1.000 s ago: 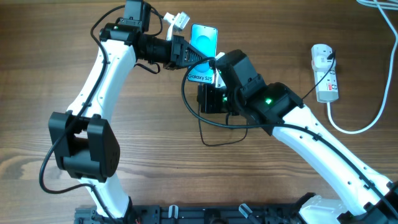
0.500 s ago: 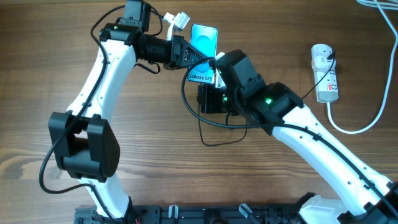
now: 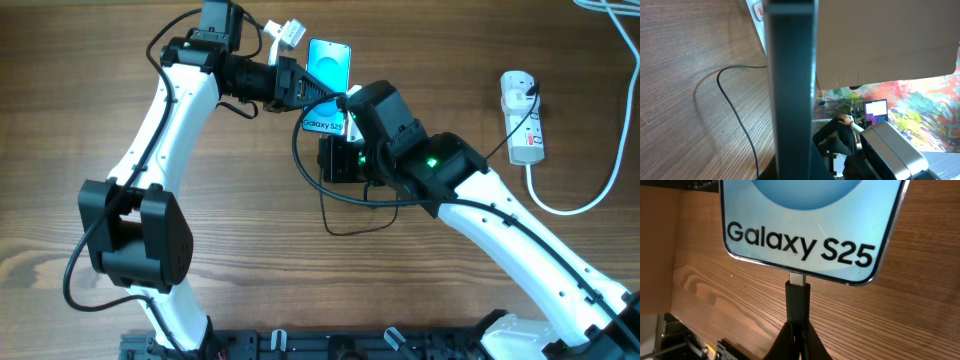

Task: Plug charger to phone and switch on socket
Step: 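Hold the plug seated in the port while the left gripper holds the phone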

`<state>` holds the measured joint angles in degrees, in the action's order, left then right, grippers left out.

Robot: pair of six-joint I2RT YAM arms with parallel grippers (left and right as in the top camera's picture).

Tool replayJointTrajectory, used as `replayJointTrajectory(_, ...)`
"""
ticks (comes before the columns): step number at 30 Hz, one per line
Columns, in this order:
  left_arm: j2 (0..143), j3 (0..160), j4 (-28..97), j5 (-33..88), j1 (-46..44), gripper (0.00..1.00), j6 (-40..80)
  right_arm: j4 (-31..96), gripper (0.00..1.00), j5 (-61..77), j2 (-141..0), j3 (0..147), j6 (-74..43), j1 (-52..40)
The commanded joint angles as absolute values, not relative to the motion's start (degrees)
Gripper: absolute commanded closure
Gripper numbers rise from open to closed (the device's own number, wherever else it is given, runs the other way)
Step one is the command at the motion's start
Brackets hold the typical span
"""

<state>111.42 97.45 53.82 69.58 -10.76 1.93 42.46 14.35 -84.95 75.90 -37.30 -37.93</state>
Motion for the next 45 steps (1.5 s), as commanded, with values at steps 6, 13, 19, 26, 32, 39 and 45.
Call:
replayJointTrajectory(6, 109.51, 97.60, 53.82, 72.40, -10.66, 0.96, 0.38, 41.58, 0.96, 14.50, -84.90, 77.56, -37.69, -37.58)
replayJointTrajectory(13, 109.51, 97.60, 53.82, 72.40, -10.63, 0.96, 0.21, 41.04, 0.96, 14.48, -84.90, 77.56, -37.69, -37.56)
replayJointTrajectory(19, 109.51, 97.60, 53.84, 72.40, -10.66, 0.96, 0.19, 40.88, 0.95, 14.46, -84.90, 77.56, -37.67, -37.56)
replayJointTrajectory(26, 109.51, 97.60, 53.87, 72.38, -10.66, 0.96, 0.21, 40.69, 0.96, 13.93, -84.90, 77.56, -37.71, -37.45)
replayJointTrajectory(32, 109.51, 97.60, 53.84, 72.36, -10.66, 0.96, 0.16, 40.25, 0.96, 14.06, -84.90, 77.56, -37.69, -35.86)
replayJointTrajectory(39, 109.51, 97.60, 54.13, 71.94, -11.94, 0.96, -1.28, 39.03, 0.96, 14.06, -84.90, 77.56, -37.56, -35.46)
replayJointTrajectory(45, 109.51, 97.60, 54.30, 71.92, -12.25, 0.96, -1.06, 37.39, 0.96, 13.32, -84.90, 77.56, -37.47, -35.46)
